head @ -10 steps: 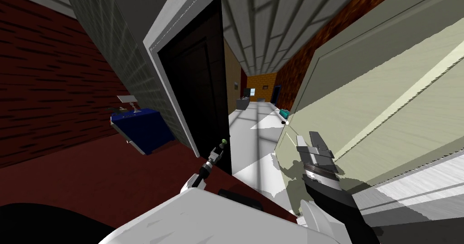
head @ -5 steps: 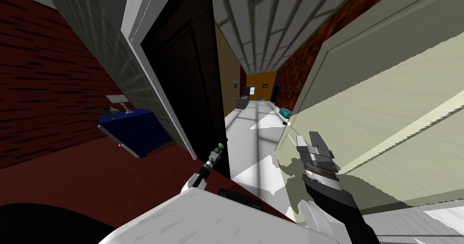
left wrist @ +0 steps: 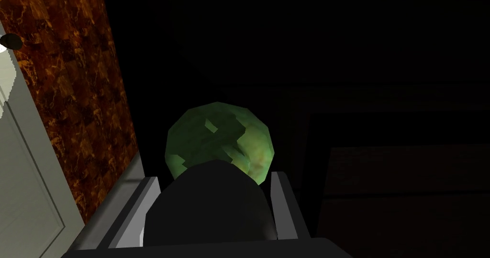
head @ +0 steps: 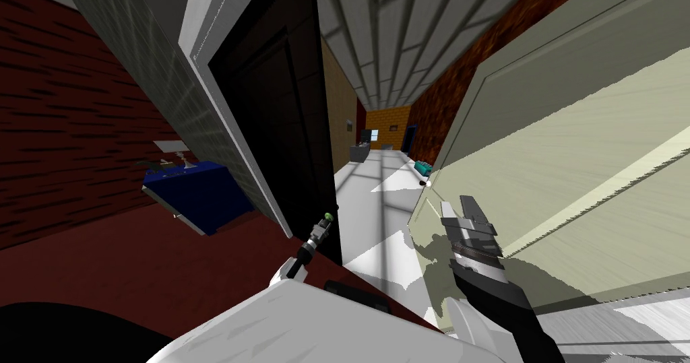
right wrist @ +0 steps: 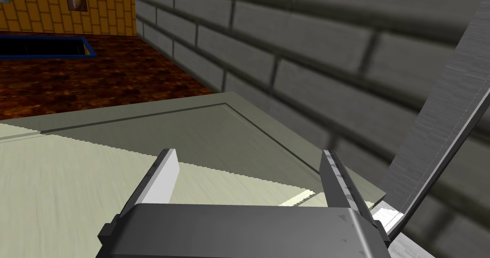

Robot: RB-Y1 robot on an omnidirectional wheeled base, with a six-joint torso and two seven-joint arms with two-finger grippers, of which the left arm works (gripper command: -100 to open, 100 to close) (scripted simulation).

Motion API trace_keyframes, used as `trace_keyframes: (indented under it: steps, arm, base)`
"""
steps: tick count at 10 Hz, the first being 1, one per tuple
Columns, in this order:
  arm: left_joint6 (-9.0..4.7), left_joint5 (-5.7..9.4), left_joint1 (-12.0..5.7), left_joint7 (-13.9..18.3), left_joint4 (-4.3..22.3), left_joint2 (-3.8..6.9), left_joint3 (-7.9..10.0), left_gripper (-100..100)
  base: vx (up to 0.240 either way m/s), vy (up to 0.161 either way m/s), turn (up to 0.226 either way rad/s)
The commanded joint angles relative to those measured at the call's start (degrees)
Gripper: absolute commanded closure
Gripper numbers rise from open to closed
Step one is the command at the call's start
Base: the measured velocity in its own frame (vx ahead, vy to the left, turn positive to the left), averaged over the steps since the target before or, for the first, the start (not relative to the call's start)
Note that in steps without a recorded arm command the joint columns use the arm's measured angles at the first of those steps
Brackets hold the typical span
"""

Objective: Push the door open

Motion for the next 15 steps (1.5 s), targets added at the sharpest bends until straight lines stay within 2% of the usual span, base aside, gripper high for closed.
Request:
trace_keyframes:
  steps: [1, 2, 6, 11, 12, 14, 15]
  arm:
    - [0.0, 0.59, 0.01, 1.7, 0.0, -0.05, 0.08, 100]
    - [-0.01, 0.81, 0.01, 2.3, -0.1, -0.08, 0.11, 100]
    - [-0.02, 2.9, 0.05, 8.1, -0.2, -0.28, 0.4, 100]
    - [-0.05, 6.21, 0.11, 16.3, -0.4, -0.65, 0.86, 100]
    - [-0.05, 6.21, 0.11, 16.9, -0.4, -0.65, 0.86, 100]
    - [-0.06, 7.81, 0.14, 20.5, -0.6, -0.84, 1.09, 100]
    - [-0.06, 7.81, 0.14, 21.0, -0.6, -0.84, 1.09, 100]
  base:
    - [0.02, -0.003, -0.033]
    - [0.024, -0.002, -0.024]
    - [0.032, -0.002, -0.03]
    - [0.046, -0.004, -0.039]
    - [0.034, 0.0, -0.018]
    - [0.039, 0.01, -0.043]
    - [0.034, 0.001, -0.018]
